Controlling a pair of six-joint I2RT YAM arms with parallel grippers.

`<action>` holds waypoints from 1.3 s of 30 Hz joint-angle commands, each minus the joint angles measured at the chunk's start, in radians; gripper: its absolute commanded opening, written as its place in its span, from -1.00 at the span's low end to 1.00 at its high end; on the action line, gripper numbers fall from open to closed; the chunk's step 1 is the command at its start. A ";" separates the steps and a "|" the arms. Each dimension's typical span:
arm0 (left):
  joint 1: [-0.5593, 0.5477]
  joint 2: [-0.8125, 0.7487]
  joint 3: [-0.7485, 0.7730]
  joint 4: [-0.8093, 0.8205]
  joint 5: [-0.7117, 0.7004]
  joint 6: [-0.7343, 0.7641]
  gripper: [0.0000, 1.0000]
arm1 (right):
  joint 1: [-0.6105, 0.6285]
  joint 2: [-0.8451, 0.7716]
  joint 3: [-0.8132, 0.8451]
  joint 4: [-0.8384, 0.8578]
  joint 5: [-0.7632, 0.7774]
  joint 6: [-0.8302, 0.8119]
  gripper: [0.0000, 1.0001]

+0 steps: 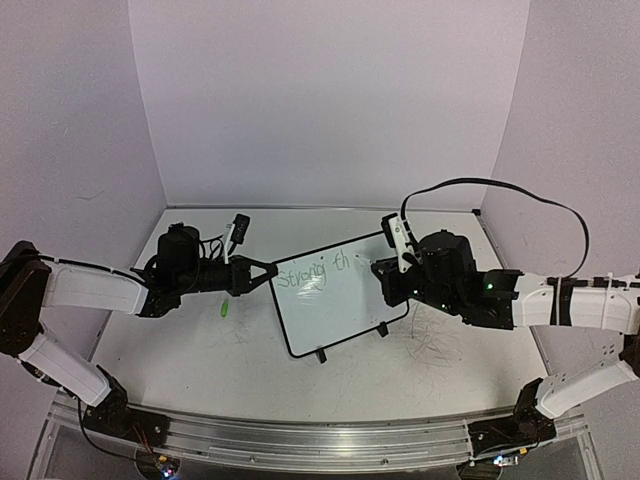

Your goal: Write a sentence on the whiteboard

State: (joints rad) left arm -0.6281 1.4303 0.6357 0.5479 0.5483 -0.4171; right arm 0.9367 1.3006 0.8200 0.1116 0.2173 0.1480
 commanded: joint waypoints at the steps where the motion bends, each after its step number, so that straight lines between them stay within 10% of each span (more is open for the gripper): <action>1: 0.001 0.012 0.040 -0.069 -0.038 0.038 -1.00 | 0.001 -0.037 0.005 0.025 0.007 0.011 -1.00; 20: 0.001 0.036 0.060 -0.074 -0.054 0.025 -1.00 | 0.001 -0.011 0.172 -0.197 0.012 0.176 -1.00; 39: 0.001 0.094 0.071 -0.079 -0.087 0.046 -1.00 | -0.048 0.024 0.060 -0.012 -0.042 -0.107 -1.00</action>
State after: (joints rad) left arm -0.6281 1.4782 0.6861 0.5306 0.5501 -0.4181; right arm 0.9283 1.3296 0.9191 -0.0054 0.2235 0.1294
